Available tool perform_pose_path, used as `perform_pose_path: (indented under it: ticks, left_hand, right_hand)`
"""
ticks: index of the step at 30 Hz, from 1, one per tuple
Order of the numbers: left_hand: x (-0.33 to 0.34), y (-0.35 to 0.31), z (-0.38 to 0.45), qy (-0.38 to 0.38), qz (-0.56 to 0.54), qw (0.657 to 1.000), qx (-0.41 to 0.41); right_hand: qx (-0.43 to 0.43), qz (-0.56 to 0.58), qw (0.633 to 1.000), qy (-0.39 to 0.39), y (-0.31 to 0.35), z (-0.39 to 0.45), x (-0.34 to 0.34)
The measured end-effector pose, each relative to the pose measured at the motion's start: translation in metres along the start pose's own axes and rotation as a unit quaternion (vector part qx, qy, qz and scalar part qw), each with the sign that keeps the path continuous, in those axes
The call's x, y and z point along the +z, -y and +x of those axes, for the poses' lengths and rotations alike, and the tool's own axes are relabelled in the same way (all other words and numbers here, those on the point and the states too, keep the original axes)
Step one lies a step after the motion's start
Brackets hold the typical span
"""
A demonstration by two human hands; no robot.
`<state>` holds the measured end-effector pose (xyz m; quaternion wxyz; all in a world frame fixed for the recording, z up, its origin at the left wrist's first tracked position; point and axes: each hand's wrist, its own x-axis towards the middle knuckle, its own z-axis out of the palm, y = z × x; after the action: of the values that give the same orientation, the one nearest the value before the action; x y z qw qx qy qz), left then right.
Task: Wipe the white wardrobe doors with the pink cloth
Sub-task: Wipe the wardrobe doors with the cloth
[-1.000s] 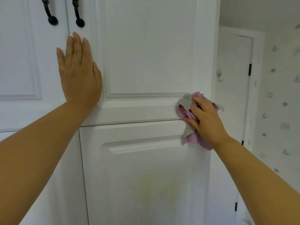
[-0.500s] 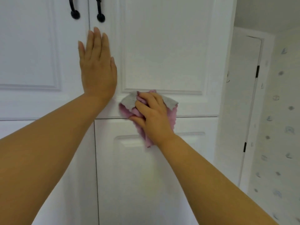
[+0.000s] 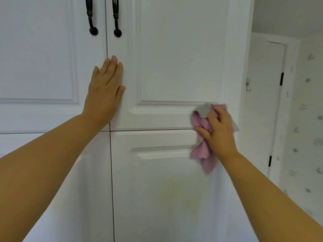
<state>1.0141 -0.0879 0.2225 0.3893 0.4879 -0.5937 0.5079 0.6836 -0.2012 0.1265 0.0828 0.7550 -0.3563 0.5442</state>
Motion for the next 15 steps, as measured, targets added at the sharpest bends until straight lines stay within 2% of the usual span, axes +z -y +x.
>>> perform_pose_path:
  ticks: [2, 6, 9, 12, 15]
  left_hand:
    - [0.002, -0.004, -0.001, -0.012, 0.005, 1.000, -0.005]
    - [0.008, -0.014, -0.002, -0.035, 0.014, 0.999, -0.025]
    - [0.009, -0.015, -0.003, -0.038, 0.023, 0.999, -0.028]
    - [0.008, -0.015, -0.002, -0.032, 0.017, 0.999, -0.028]
    - [0.004, -0.017, -0.002, -0.032, -0.022, 0.998, -0.050]
  right_hand:
    - [0.025, -0.026, 0.999, -0.002, -0.016, -0.004, -0.011]
    - [0.014, 0.030, 0.998, -0.054, -0.003, -0.010, 0.012]
    - [-0.054, 0.021, 0.997, -0.044, 0.022, -0.029, 0.049]
    - [-0.152, 0.085, 0.985, -0.017, 0.053, -0.044, 0.079]
    - [-0.205, 0.059, 0.977, -0.011, 0.072, -0.044, 0.087]
